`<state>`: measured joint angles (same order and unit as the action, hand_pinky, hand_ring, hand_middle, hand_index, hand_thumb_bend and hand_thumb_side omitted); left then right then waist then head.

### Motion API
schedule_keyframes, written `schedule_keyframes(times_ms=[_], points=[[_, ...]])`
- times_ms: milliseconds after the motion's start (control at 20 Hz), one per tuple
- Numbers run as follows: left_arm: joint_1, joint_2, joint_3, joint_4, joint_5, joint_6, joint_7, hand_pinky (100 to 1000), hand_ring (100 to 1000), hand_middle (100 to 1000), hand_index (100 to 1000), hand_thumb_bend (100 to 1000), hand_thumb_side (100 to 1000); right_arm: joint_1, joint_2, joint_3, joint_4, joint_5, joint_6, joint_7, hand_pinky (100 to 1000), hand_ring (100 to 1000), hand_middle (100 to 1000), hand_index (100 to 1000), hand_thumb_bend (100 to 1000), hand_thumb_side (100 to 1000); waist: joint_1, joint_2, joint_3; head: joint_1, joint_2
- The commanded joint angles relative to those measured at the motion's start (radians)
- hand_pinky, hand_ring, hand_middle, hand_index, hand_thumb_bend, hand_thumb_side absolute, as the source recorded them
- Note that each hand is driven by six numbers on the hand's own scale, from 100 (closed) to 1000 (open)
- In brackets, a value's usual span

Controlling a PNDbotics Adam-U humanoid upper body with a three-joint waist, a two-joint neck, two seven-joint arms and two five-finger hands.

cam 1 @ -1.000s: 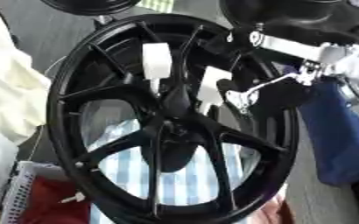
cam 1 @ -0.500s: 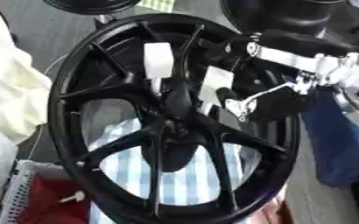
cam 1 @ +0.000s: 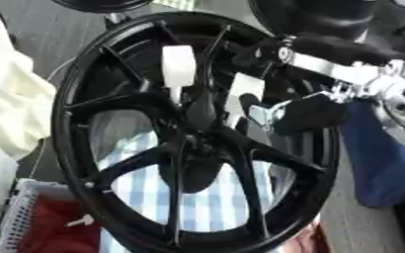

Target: Pull the pin out of the wheel hub.

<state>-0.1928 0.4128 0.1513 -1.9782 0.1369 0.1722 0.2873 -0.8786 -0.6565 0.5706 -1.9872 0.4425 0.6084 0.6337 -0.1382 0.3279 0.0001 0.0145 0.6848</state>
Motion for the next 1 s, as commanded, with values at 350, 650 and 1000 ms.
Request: schedule_keyframes(times_ms=[350,650,1000], points=[[-0.01,0.012,0.005,-0.022,-0.005,-0.002,0.001,609,812,595,724,109,851,-0.006,-0.02,-0.008,-0.013,-0.014,0.058,0.045,908,908,857,927,100,662,0.004,-0.005,0.003,-0.007,-0.009],[-0.012,0.011,0.006,-0.022,-0.005,0.0,0.0,609,812,595,724,110,852,0.0,-0.018,-0.003,-0.013,-0.013,0.059,0.058,907,908,855,933,100,704,0.003,0.001,0.004,-0.012,-0.01],[-0.012,0.011,0.006,-0.022,-0.005,-0.001,0.001,609,812,595,723,108,851,0.008,-0.021,-0.003,-0.013,-0.001,0.071,0.071,903,901,847,930,100,712,0.003,0.004,0.006,-0.013,-0.01]])
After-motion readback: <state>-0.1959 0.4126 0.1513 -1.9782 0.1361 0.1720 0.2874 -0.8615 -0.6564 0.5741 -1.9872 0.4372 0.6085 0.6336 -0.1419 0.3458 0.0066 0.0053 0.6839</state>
